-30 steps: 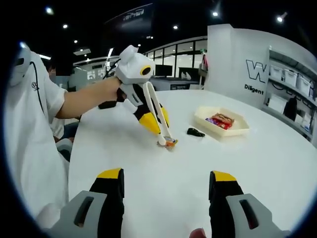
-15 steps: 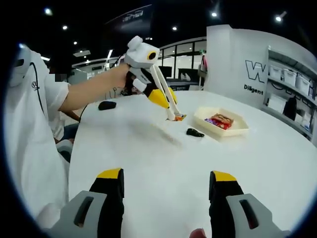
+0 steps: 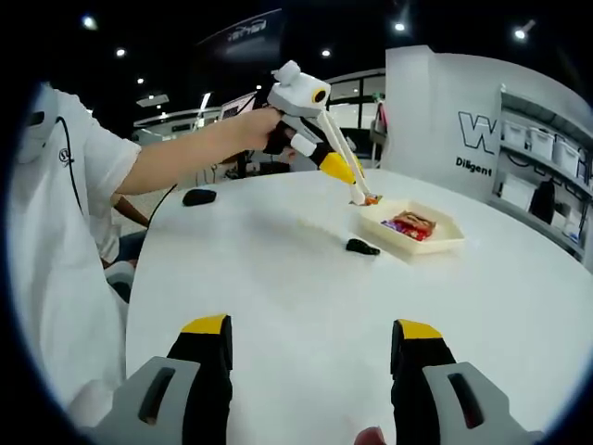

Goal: Place the target food into the container with the food tongs after gripping and lifting it, then release it inside without dropping or visibly crushing the food.

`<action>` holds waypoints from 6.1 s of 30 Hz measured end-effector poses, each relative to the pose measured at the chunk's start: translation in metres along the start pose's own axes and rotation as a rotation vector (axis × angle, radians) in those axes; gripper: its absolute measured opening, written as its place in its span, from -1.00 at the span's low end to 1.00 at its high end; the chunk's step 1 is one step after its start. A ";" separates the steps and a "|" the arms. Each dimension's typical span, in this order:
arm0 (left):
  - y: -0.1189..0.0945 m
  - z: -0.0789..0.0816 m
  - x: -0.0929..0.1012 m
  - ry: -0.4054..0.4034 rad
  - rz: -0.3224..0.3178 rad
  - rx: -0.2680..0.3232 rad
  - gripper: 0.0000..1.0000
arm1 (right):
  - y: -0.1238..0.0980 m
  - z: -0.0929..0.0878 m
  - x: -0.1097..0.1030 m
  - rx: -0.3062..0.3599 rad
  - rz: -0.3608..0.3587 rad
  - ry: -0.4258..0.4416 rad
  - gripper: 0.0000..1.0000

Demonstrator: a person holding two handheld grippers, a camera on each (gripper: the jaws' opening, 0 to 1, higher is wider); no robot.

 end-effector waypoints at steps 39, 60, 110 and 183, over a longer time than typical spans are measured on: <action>0.084 -0.012 -0.028 0.117 -0.079 -0.165 -0.61 | -0.002 -0.004 0.008 -0.010 -0.001 0.009 0.34; 0.029 0.000 -0.032 0.135 0.012 -0.105 -0.55 | 0.001 0.001 0.004 -0.009 0.003 -0.002 0.35; 0.001 -0.049 0.037 0.019 -0.006 0.063 -0.55 | -0.005 0.023 -0.013 0.040 -0.015 -0.077 0.35; 0.019 -0.043 0.029 0.004 -0.107 0.011 -0.65 | -0.005 0.010 -0.010 0.038 -0.011 -0.055 0.34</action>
Point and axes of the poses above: the point that each gripper's makers call its tool centre point, and the gripper's own axes: y roughly forward along the fingers, x roughly to its right, z roughly out of its top, the point moved 5 cm from there along -y, roughly backward along the fingers, and after that the axes turned 7 degrees about z, right-handed, at the moved point
